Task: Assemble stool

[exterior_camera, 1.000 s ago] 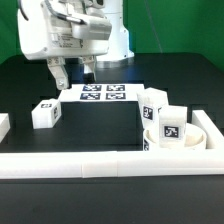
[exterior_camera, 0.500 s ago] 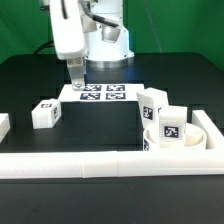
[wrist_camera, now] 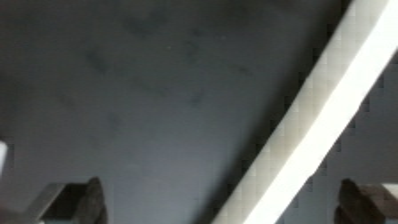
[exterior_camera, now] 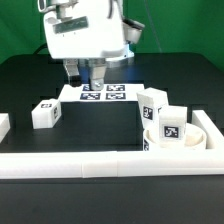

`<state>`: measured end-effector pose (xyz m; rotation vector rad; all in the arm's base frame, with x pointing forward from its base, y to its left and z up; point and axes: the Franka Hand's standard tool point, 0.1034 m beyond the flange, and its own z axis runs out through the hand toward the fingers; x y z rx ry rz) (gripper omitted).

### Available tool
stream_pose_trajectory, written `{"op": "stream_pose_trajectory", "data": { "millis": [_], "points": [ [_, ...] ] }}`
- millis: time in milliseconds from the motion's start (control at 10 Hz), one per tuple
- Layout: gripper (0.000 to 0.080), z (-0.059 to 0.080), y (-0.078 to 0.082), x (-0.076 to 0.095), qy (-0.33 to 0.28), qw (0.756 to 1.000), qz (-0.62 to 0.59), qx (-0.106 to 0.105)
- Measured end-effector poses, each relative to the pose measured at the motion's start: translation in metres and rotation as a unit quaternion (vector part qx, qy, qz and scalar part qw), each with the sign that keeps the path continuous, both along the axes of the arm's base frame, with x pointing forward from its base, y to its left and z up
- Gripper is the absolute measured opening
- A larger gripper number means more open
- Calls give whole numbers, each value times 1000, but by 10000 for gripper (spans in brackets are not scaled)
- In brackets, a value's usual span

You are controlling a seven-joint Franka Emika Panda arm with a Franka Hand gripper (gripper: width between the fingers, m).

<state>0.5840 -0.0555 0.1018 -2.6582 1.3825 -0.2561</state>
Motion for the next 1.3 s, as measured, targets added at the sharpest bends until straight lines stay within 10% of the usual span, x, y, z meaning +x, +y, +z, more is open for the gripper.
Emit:
{"op": "stream_pose_trajectory", "data": {
  "millis": [600, 1100, 1300],
  "points": [
    [649, -1, -6, -2, -7, 980, 192, -43],
    [649, -26, -82, -28, -1, 894, 429, -127],
    [649, -28, -82, -29, 0, 891, 437, -127]
  ]
}}
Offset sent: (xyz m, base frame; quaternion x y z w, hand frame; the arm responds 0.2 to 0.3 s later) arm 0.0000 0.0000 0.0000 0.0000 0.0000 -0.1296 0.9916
